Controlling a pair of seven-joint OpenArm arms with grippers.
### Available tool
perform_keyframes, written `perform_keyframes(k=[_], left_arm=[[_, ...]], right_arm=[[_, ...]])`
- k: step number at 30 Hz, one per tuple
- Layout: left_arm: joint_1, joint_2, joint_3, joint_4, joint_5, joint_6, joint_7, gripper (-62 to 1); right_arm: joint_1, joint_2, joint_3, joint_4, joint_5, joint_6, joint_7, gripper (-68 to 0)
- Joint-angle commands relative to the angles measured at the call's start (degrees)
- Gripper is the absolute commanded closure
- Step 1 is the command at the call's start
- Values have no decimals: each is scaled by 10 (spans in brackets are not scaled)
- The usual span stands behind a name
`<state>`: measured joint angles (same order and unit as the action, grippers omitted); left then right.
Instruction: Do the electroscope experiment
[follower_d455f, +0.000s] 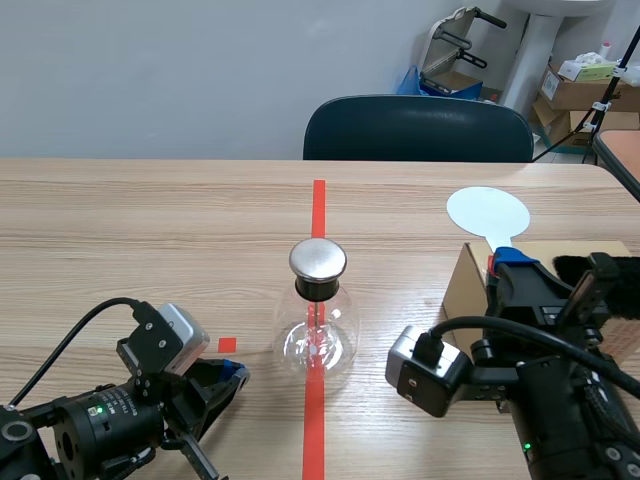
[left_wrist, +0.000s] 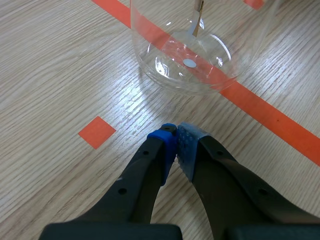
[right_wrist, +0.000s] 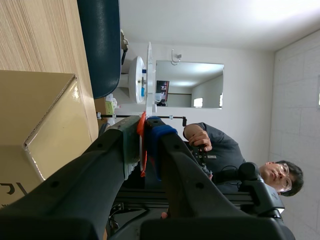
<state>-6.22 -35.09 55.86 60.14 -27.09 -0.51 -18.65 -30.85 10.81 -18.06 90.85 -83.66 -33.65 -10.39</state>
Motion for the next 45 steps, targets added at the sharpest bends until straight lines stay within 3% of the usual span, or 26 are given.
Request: perform_keyframes(k=[1,14,22,27,31,34,38,45], left_arm=[[-2,1,0,7,-1,-2,-8,-21],[-1,-17,0,9,-1,-2,-28,-23],[-1,-71,0,57,-4,-17,-51,-123],[9,-115,0,113,-19,-22,-60,-140],[28,-151,0,161,-26,-22,-74,-140],[47,-177,0,195,-26,-21,-90,-180],[72,-213,0,239,-27,-17,-104,-233],[94,-266,0,294,-27,-15,-129,-305]], right_arm=[[2,3,4,5,0,-6,-2,-9],[2,3,4,5,0,-11,-2,-9],[2,0,11,5,0,-16,20,-10],[-6,-2,45,5,35,-59,75,-10],[-28,-29,104,5,47,-69,149,-10],[-47,-59,154,5,65,-110,223,-10],[-54,-93,208,-9,94,-112,318,-10],[-43,-133,272,-65,125,-112,413,-10]])
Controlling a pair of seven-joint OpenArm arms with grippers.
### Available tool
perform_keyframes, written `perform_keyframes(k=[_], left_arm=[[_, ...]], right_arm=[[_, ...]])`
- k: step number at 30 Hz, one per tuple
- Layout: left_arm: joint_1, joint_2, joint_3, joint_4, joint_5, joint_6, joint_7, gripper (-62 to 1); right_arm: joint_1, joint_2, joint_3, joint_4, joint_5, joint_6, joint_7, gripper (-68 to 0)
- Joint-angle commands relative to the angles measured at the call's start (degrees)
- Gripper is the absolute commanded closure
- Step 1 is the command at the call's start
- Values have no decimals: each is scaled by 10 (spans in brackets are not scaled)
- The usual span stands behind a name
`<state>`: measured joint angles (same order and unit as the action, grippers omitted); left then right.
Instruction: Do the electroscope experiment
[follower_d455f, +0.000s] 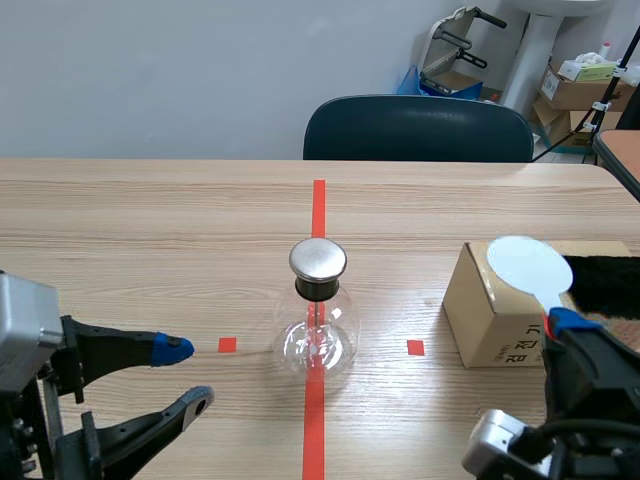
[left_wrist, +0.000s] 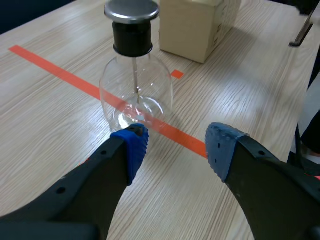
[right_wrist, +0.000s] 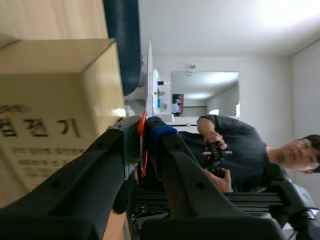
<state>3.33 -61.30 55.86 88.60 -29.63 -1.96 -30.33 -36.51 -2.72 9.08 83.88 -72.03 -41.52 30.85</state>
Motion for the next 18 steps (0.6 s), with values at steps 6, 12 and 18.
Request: perform_keyframes(k=[6,12,18], left_arm=[[-2,-52,0,43,-2,-2,-39,-318],[-1,-85,0,68,-2,-6,-49,-362],[18,-120,0,95,3,-21,-88,-363]], right_arm=[[41,-8,16,-36,18,-33,13,-10],[68,-7,19,-69,3,-33,-1,-10],[77,-8,19,-85,-11,-33,-29,-10]])
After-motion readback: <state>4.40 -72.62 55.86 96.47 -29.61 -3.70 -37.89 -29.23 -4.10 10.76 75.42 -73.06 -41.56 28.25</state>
